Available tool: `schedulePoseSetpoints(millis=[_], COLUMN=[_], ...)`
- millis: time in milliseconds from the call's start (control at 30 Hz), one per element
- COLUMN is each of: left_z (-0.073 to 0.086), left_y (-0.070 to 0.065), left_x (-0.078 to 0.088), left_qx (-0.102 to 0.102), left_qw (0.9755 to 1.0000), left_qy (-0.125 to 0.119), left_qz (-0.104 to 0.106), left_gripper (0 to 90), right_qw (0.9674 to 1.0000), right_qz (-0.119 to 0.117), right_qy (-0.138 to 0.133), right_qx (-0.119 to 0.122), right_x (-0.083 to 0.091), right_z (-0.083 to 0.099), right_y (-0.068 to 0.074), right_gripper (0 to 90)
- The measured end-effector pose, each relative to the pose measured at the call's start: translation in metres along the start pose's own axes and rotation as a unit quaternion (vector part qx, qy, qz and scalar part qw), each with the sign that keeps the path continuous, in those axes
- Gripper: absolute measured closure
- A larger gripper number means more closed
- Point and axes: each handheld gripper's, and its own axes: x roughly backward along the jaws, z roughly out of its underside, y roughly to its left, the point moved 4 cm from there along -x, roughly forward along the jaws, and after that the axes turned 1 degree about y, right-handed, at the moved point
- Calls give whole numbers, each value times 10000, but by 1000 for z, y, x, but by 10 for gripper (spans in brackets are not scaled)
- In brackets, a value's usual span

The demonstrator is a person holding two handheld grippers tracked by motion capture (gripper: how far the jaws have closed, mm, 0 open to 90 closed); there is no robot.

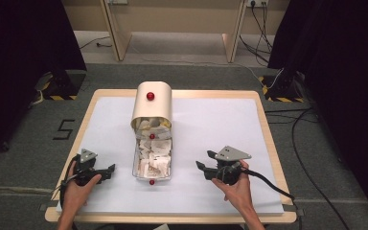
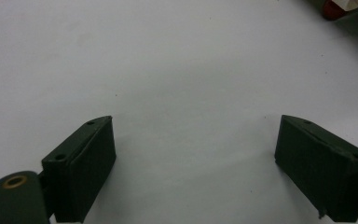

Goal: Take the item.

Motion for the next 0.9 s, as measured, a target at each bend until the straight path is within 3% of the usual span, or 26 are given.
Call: schedulePoseSetpoints(millis=[400,500,567,667,800,900], left_z=[0,0,0,0,0,0], left_y=[0,0,0,0,0,0], left_x=[0,0,0,0,0,0], left_qx=[1,-2,0,-1,2,1], left_qw=[10000,10000,10000,10000,10000,10000], left_qy=[2,1,2,1,2,1], left_qz=[1,-2,-1,-2,2,4], left_gripper=[115,114,114,114,114,114], right_qw=[9988,9984,9975,9971,9946,9937], right_qz=[-461,-494,-662,-697,-962,-1016], right_qy=[-138,-96,-147,-82,-116,-57], right_qx=[102,251,179,304,372,467], right_x=[-9,-13,-15,-18,-22,-26], right_z=[-15,-17,-17,-18,-20,-21], right_y=[27,35,40,45,56,61], right_gripper=[453,465,477,488,517,540])
